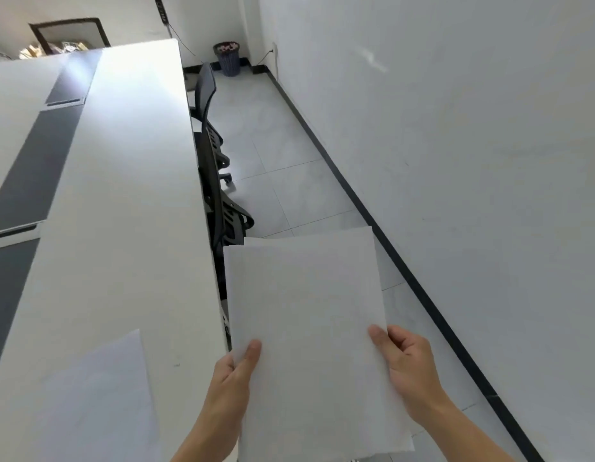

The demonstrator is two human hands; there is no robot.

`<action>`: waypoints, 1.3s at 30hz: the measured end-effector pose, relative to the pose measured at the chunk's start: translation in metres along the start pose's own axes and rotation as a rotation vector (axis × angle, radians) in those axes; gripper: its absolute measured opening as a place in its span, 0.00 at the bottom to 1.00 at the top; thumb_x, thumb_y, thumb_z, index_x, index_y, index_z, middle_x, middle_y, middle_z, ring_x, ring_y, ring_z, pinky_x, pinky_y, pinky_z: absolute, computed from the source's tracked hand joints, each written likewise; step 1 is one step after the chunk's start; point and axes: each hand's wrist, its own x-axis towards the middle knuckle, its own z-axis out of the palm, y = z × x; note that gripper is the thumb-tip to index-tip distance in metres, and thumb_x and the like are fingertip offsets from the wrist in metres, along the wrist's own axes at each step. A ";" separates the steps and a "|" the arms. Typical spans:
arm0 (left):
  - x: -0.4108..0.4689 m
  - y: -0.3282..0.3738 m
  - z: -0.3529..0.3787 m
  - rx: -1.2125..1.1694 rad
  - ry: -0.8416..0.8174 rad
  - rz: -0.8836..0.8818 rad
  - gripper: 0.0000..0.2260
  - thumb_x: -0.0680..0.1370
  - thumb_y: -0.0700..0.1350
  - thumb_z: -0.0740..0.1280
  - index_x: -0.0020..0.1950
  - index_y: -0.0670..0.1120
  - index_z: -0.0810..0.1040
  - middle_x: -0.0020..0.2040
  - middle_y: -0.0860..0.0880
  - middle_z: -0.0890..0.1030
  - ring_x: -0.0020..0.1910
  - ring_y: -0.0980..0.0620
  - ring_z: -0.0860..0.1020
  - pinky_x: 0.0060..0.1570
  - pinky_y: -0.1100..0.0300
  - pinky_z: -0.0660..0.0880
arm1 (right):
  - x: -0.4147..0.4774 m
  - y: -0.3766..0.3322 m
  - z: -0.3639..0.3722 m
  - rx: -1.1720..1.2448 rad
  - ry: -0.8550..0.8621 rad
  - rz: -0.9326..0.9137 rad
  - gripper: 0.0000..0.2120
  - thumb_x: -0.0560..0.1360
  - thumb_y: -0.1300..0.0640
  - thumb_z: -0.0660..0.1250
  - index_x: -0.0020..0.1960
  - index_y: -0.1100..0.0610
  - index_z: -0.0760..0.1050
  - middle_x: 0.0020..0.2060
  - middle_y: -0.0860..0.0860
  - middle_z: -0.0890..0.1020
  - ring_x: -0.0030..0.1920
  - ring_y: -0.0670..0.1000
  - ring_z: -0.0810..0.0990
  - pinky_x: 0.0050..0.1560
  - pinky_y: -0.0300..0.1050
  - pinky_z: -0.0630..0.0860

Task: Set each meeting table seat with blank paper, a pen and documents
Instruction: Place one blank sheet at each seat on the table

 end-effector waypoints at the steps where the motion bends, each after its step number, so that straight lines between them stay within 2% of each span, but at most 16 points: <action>1: 0.010 0.004 0.006 0.003 -0.002 -0.002 0.14 0.80 0.47 0.62 0.52 0.38 0.81 0.44 0.41 0.86 0.41 0.44 0.85 0.41 0.51 0.81 | 0.011 -0.001 -0.002 0.004 0.002 0.004 0.25 0.76 0.52 0.69 0.36 0.72 0.64 0.30 0.56 0.67 0.33 0.55 0.63 0.35 0.50 0.61; 4: 0.044 0.019 0.023 -0.005 0.013 -0.007 0.13 0.80 0.45 0.62 0.49 0.38 0.81 0.41 0.42 0.87 0.37 0.48 0.85 0.32 0.57 0.82 | 0.049 -0.010 -0.003 0.007 -0.017 0.028 0.27 0.73 0.47 0.71 0.36 0.70 0.67 0.31 0.57 0.69 0.34 0.55 0.65 0.36 0.49 0.63; 7: 0.087 0.042 0.041 -0.026 0.014 0.007 0.12 0.80 0.45 0.62 0.47 0.38 0.81 0.39 0.44 0.87 0.35 0.51 0.85 0.34 0.57 0.82 | 0.093 -0.031 0.000 -0.009 -0.050 0.041 0.32 0.69 0.37 0.72 0.43 0.69 0.75 0.35 0.65 0.77 0.37 0.56 0.73 0.39 0.56 0.71; 9: 0.117 0.064 0.052 -0.051 0.026 0.007 0.12 0.80 0.46 0.63 0.48 0.40 0.81 0.39 0.46 0.87 0.38 0.50 0.85 0.42 0.53 0.81 | 0.123 -0.054 0.007 0.004 -0.059 0.040 0.20 0.75 0.46 0.69 0.46 0.66 0.80 0.44 0.70 0.82 0.40 0.62 0.79 0.47 0.66 0.77; 11: 0.143 0.088 0.061 -0.069 0.033 0.006 0.13 0.80 0.48 0.63 0.52 0.40 0.81 0.41 0.47 0.87 0.44 0.46 0.84 0.49 0.49 0.79 | 0.158 -0.076 0.013 0.009 -0.063 0.059 0.11 0.78 0.56 0.66 0.48 0.65 0.81 0.47 0.68 0.83 0.44 0.67 0.83 0.53 0.66 0.78; 14: 0.180 0.130 0.072 -0.078 0.033 0.019 0.13 0.79 0.50 0.63 0.54 0.41 0.80 0.45 0.45 0.87 0.47 0.45 0.84 0.52 0.47 0.79 | 0.204 -0.111 0.027 0.033 -0.113 0.076 0.09 0.77 0.59 0.67 0.52 0.65 0.81 0.47 0.63 0.86 0.47 0.65 0.85 0.52 0.60 0.81; 18: 0.221 0.178 0.081 -0.068 0.024 0.038 0.15 0.79 0.51 0.62 0.56 0.41 0.80 0.51 0.44 0.86 0.52 0.44 0.83 0.59 0.43 0.76 | 0.262 -0.138 0.047 0.037 -0.104 0.072 0.09 0.76 0.60 0.67 0.52 0.64 0.81 0.46 0.62 0.86 0.46 0.65 0.85 0.52 0.60 0.81; 23: 0.277 0.218 0.088 -0.113 0.054 0.046 0.14 0.81 0.48 0.60 0.54 0.40 0.81 0.48 0.43 0.86 0.47 0.46 0.85 0.48 0.50 0.79 | 0.346 -0.164 0.070 0.014 -0.147 0.069 0.09 0.74 0.59 0.69 0.45 0.64 0.84 0.44 0.63 0.86 0.45 0.65 0.85 0.51 0.60 0.81; 26: 0.317 0.241 0.094 -0.161 0.130 0.061 0.13 0.80 0.47 0.60 0.55 0.41 0.80 0.49 0.44 0.86 0.48 0.46 0.85 0.49 0.50 0.79 | 0.409 -0.180 0.086 -0.005 -0.247 0.081 0.12 0.73 0.56 0.70 0.46 0.65 0.84 0.44 0.63 0.86 0.45 0.63 0.86 0.46 0.54 0.83; 29: 0.360 0.273 0.105 -0.205 0.216 0.089 0.12 0.80 0.47 0.61 0.54 0.42 0.80 0.47 0.45 0.86 0.46 0.47 0.85 0.43 0.54 0.81 | 0.478 -0.201 0.109 -0.032 -0.375 0.089 0.18 0.69 0.49 0.76 0.45 0.65 0.84 0.44 0.64 0.86 0.42 0.61 0.85 0.44 0.53 0.82; 33: 0.401 0.312 0.115 -0.279 0.387 0.139 0.10 0.81 0.45 0.60 0.53 0.42 0.79 0.43 0.46 0.87 0.41 0.48 0.86 0.35 0.58 0.81 | 0.558 -0.236 0.148 -0.072 -0.549 0.134 0.09 0.73 0.58 0.69 0.46 0.64 0.83 0.44 0.64 0.86 0.40 0.59 0.86 0.38 0.48 0.83; 36: 0.418 0.327 0.113 -0.358 0.543 0.158 0.10 0.82 0.44 0.59 0.52 0.43 0.79 0.42 0.47 0.87 0.40 0.50 0.86 0.32 0.61 0.80 | 0.603 -0.260 0.185 -0.117 -0.696 0.145 0.11 0.72 0.60 0.69 0.53 0.62 0.81 0.47 0.59 0.87 0.45 0.59 0.86 0.45 0.51 0.83; 39: 0.427 0.335 0.098 -0.452 0.698 0.169 0.10 0.81 0.44 0.60 0.51 0.42 0.79 0.39 0.48 0.87 0.37 0.51 0.85 0.30 0.62 0.80 | 0.635 -0.269 0.229 -0.240 -0.815 0.185 0.11 0.73 0.61 0.71 0.53 0.64 0.80 0.47 0.59 0.86 0.46 0.59 0.85 0.50 0.53 0.81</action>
